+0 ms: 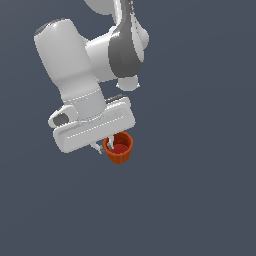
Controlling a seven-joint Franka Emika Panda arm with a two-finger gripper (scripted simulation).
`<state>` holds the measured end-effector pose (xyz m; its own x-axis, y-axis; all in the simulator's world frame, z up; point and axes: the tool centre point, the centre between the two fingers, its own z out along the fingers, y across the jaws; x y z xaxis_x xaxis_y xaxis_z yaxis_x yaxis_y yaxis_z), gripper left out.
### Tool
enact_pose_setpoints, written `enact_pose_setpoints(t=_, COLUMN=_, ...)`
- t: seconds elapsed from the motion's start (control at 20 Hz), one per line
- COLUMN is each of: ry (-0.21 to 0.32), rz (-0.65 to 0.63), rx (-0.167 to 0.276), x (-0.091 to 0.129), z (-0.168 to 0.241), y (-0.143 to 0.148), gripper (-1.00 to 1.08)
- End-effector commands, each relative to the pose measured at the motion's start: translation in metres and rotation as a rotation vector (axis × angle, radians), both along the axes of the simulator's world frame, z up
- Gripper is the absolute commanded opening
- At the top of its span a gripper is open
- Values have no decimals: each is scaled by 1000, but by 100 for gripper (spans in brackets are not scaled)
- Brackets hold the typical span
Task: Pick up the object and move it to a goal position.
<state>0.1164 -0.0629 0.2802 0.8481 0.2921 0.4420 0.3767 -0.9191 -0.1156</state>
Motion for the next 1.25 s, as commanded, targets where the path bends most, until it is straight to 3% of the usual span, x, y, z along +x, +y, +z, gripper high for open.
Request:
enact_pose_setpoints(t=0.0, ry=-1, rz=-1, rx=-1, x=6, z=29, y=2, gripper=-100)
enact_pose_setpoints(t=0.55, ry=-1, rz=0, rx=1, x=27, z=105, y=6, gripper=-100)
enact_pose_setpoints(t=1.2, ry=-2, rz=1, rx=3, x=34, z=124, y=7, gripper=-100)
